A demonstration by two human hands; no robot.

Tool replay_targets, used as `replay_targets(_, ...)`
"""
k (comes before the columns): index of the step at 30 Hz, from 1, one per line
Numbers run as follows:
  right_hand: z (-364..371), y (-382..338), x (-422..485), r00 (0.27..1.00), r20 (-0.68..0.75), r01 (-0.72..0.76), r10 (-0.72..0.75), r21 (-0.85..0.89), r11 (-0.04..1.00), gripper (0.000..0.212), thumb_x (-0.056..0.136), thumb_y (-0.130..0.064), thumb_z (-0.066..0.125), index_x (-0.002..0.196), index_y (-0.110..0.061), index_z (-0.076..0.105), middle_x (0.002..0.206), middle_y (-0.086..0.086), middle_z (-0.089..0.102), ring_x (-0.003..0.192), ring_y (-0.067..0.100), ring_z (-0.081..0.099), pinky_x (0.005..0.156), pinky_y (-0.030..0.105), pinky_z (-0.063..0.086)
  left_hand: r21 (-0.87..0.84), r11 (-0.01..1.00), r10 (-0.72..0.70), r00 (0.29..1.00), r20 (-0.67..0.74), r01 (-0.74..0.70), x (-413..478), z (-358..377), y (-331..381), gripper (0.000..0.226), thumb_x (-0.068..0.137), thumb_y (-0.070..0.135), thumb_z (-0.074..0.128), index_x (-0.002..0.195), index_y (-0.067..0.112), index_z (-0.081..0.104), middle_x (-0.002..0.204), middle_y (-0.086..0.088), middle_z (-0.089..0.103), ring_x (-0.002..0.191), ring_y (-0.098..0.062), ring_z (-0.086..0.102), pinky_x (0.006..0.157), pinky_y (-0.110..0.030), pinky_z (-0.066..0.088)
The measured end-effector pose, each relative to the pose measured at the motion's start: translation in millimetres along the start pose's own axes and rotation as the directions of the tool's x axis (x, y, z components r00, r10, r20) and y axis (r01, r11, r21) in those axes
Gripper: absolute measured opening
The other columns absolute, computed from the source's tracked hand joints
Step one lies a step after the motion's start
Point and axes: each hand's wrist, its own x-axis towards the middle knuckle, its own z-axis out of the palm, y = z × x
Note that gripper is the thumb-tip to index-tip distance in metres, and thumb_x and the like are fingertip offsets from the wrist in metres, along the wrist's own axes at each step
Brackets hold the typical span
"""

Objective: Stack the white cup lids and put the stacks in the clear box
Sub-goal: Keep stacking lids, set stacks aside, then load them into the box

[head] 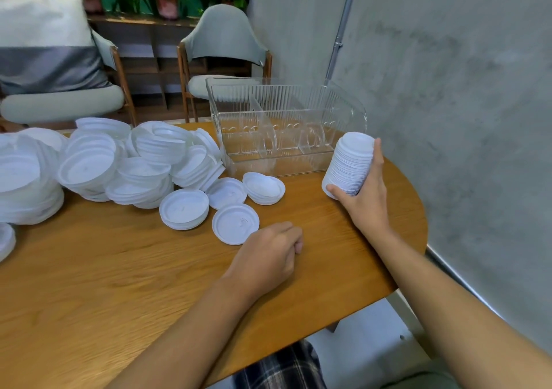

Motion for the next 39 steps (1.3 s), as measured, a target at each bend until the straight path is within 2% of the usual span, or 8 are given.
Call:
replay_targets(3, -3.6, -2.2, -9.1, 0.999, 0.024, -0.027, 0.027, 0.01, 1.0, 0.131, 0.079, -0.038, 0.092, 0.164, -0.04, -0.007, 0.173, -0.006, 0.015, 0.156, 0.02, 0.025, 0.123, 0.054, 0.032, -0.004, 1.0, -0.009, 1.0, -0.005, 0.009, -0.8, -1.3, 0.3, 0.023, 0.09, -0.001, 0.053, 0.082, 0.019, 0.061, 0.079, 0.009, 0.054, 0.067, -0.008, 0.047, 0.057, -0.018, 0.032)
replay_targets(7, -9.4, -5.3, -31.0, 0.998, 0.049, -0.053, 0.051, 0.039, 0.998, 0.121, 0.084, -0.038, 0.088, 0.165, -0.042, -0.002, 0.172, -0.01, 0.019, 0.155, 0.015, 0.028, 0.123, 0.052, 0.034, 0.001, 1.0, 0.0, 1.0, -0.024, 0.0, -2.8, -4.1, 1.5, 0.022, 0.087, 0.0, 0.053, 0.08, 0.019, 0.062, 0.078, 0.008, 0.058, 0.068, -0.01, 0.05, 0.057, -0.025, 0.039)
replay_targets(11, -12.5, -14.5, -59.0, 0.994, -0.025, -0.102, 0.103, 0.028, 0.994, 0.095, 0.092, -0.034, 0.079, 0.163, -0.038, 0.016, 0.156, -0.005, 0.041, 0.138, 0.015, 0.049, 0.113, 0.045, 0.046, 0.003, 1.0, 0.011, 0.999, -0.041, -0.01, -8.3, -8.1, 4.7, 0.021, 0.086, 0.003, 0.052, 0.079, 0.019, 0.063, 0.078, 0.01, 0.058, 0.068, -0.009, 0.052, 0.057, -0.033, 0.047)
replay_targets(14, -10.1, -25.1, -77.2, 0.998, -0.045, -0.051, 0.05, -0.01, 0.999, 0.064, 0.095, -0.026, 0.076, 0.151, -0.021, 0.045, 0.138, -0.004, 0.051, 0.124, 0.012, 0.055, 0.106, 0.043, 0.051, -0.019, 1.0, -0.001, 0.998, -0.061, 0.0, -18.1, -13.4, 5.9, 0.021, 0.085, 0.006, 0.049, 0.079, 0.02, 0.064, 0.079, 0.012, 0.06, 0.07, -0.009, 0.054, 0.059, -0.032, 0.047)
replay_targets(19, 11.5, -49.9, -96.2, 0.978, 0.171, 0.124, -0.117, -0.028, 0.992, 0.036, 0.093, -0.02, 0.078, 0.126, -0.018, 0.067, 0.121, -0.006, 0.06, 0.11, 0.005, 0.058, 0.101, 0.033, 0.051, -0.018, 0.999, -0.042, 0.991, -0.127, 0.04, -45.4, -35.1, -3.0, 0.02, 0.086, 0.009, 0.051, 0.082, 0.022, 0.065, 0.083, 0.015, 0.061, 0.074, -0.005, 0.051, 0.061, -0.014, 0.036)
replay_targets(26, 59.7, -97.6, -107.4, 0.909, 0.327, 0.242, -0.257, 0.088, 0.966, 0.041, 0.086, -0.011, 0.079, 0.126, -0.018, 0.07, 0.127, -0.008, 0.059, 0.121, 0.004, 0.055, 0.105, 0.008, 0.035, 0.037, 0.994, -0.086, 0.952, -0.295, 0.101, -80.5, -79.7, -40.9, 0.02, 0.082, 0.009, 0.056, 0.094, 0.019, 0.068, 0.094, 0.011, 0.058, 0.076, 0.0, 0.049, 0.064, -0.025, 0.044)
replay_targets(33, 91.6, -112.3, -115.5, 0.866, 0.314, 0.394, -0.389, 0.051, 0.918, 0.027, 0.089, -0.016, 0.077, 0.116, -0.016, 0.075, 0.131, -0.003, 0.064, 0.125, 0.013, 0.056, 0.107, 0.022, 0.043, 0.137, 0.988, 0.094, 0.977, -0.191, -0.068, -83.3, -83.5, -55.9, 0.031, 0.087, 0.011, 0.068, 0.118, 0.013, 0.071, 0.127, 0.001, 0.064, 0.121, -0.02, 0.06, 0.098, -0.037, 0.05)
replay_targets(39, 87.5, -121.1, -120.6, 0.854, 0.305, 0.422, -0.422, 0.068, 0.904, 0.017, 0.099, -0.017, 0.067, 0.116, -0.012, 0.07, 0.117, -0.004, 0.069, 0.114, 0.012, 0.063, 0.095, 0.034, 0.053, 0.015, 1.0, -0.017, 0.977, -0.211, 0.02, -83.4, -81.2, -62.9, 0.043, 0.087, 0.012, 0.075, 0.129, 0.016, 0.066, 0.138, 0.003, 0.061, 0.134, -0.013, 0.054, 0.11, -0.031, 0.044)
